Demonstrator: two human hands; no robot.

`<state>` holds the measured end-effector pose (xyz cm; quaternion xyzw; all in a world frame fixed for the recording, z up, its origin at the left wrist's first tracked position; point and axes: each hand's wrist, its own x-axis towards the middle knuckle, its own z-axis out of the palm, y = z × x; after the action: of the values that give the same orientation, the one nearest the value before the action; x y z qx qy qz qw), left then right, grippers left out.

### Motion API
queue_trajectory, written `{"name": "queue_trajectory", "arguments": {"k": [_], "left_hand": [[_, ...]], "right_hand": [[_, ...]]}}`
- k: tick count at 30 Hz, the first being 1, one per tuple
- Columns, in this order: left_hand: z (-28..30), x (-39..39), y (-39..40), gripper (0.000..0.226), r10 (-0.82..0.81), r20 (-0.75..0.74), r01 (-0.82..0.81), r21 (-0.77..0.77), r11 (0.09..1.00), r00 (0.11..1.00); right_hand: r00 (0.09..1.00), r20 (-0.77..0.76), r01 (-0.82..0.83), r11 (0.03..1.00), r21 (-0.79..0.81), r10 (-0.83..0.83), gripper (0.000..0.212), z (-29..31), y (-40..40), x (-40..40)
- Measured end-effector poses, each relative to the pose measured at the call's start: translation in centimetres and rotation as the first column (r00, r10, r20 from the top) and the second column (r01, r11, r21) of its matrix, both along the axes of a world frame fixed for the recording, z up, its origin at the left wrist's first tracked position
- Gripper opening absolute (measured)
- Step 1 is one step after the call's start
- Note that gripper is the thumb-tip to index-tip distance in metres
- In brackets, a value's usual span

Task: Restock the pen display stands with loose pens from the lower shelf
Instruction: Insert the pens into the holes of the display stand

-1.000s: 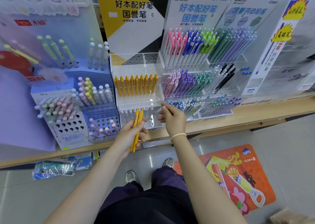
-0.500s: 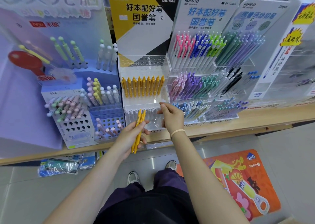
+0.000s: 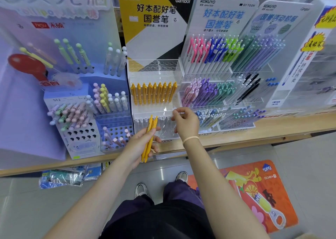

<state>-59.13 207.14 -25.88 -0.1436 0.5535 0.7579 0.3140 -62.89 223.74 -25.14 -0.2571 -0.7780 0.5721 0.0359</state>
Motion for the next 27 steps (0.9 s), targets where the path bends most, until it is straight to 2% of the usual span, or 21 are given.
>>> {"name": "queue_trajectory", "arguments": {"k": [3, 8, 13, 17, 22, 27], "left_hand": [[0.02, -0.2, -0.11, 0.028, -0.003, 0.006, 0.002, 0.012, 1.0, 1.0], [0.19, -0.42, -0.07, 0.026, -0.007, 0.013, 0.006, 0.036, 0.999, 1.0], [0.3, -0.57, -0.09, 0.025, -0.017, 0.013, 0.017, 0.033, 0.999, 1.0], [0.41, -0.55, -0.23, 0.026, -0.004, 0.02, 0.003, 0.036, 0.999, 1.0], [0.54, -0.39, -0.2, 0.026, 0.002, 0.015, -0.003, 0.05, 0.999, 1.0], [0.72, -0.35, -0.54, 0.026, 0.007, 0.005, -0.007, 0.055, 0.998, 1.0]], "right_hand": [[0.999, 0.025, 0.037, 0.998, 0.054, -0.038, 0.008, 0.05, 0.47, -0.2], [0.997, 0.056, -0.055, 0.997, 0.047, 0.052, 0.007, 0.1, 0.33, 0.15], [0.999, 0.026, -0.047, 0.992, 0.115, 0.044, 0.009, 0.26, 0.45, 0.07], [0.995, 0.038, -0.097, 0.971, 0.221, 0.091, 0.018, -0.2, 0.49, 0.16], [0.994, 0.02, -0.112, 0.948, 0.298, 0.111, 0.008, -0.53, 0.48, -0.13], [0.981, -0.021, -0.168, 0.893, 0.418, 0.194, 0.013, -0.28, 1.1, 0.29]]}}
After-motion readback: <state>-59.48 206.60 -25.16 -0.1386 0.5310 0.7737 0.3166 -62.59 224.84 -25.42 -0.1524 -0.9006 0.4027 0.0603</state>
